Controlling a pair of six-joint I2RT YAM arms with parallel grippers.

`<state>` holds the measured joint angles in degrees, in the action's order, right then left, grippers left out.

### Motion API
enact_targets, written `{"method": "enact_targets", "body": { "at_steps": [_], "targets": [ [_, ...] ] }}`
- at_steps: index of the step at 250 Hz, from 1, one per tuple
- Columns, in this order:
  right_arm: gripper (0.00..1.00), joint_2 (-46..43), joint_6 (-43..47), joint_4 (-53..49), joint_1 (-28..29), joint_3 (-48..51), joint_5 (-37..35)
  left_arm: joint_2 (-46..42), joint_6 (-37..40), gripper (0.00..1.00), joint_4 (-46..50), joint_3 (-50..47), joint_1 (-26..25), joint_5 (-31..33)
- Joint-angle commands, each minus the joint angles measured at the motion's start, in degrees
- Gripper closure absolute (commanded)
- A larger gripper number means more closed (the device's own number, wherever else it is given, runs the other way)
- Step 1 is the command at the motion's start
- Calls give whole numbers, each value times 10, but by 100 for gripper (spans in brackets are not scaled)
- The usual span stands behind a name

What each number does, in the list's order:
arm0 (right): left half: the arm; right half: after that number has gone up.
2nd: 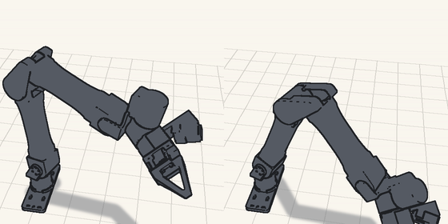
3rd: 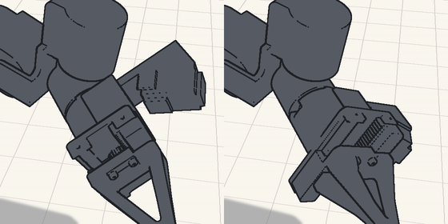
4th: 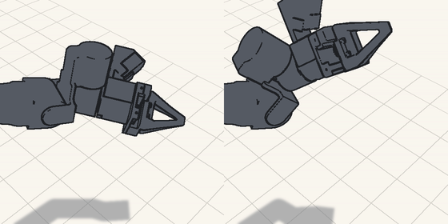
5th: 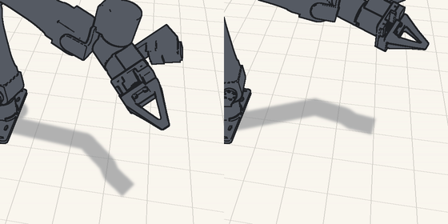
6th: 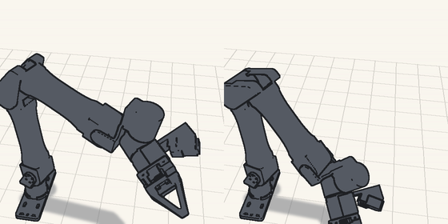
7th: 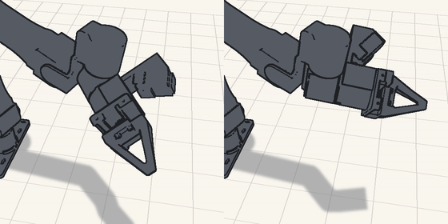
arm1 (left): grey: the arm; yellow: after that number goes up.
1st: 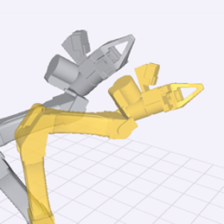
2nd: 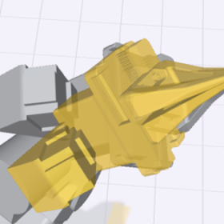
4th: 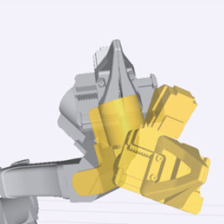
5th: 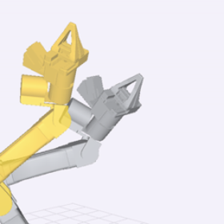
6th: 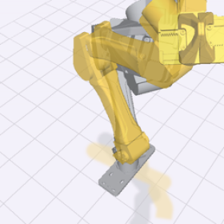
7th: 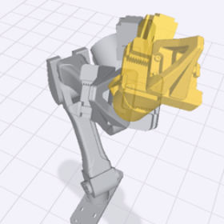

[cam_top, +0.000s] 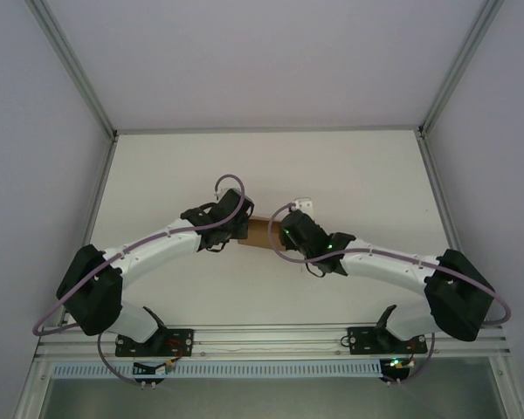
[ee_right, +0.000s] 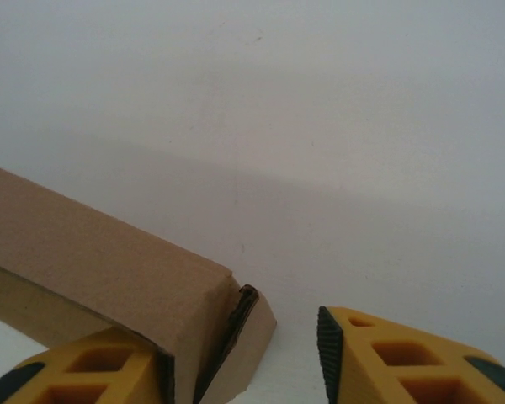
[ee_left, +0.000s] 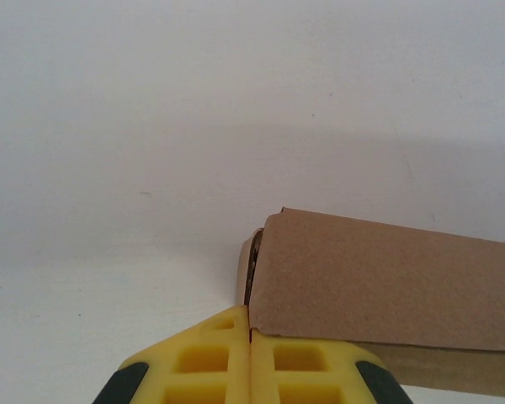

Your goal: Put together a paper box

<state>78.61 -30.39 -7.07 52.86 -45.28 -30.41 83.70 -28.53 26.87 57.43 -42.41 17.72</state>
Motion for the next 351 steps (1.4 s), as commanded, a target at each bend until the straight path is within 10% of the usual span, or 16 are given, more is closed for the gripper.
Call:
{"method": "enact_targets", "body": {
  "at_steps": [1, 351],
  "targets": [
    [47, -32, 30, -53, 3, -26, 31, 13, -15, 100, 93, -32, -6, -9],
    [39, 10, -16, 20, -138, -81, 182, 45, 5, 100, 119, 63, -18, 8]
  ]
}}
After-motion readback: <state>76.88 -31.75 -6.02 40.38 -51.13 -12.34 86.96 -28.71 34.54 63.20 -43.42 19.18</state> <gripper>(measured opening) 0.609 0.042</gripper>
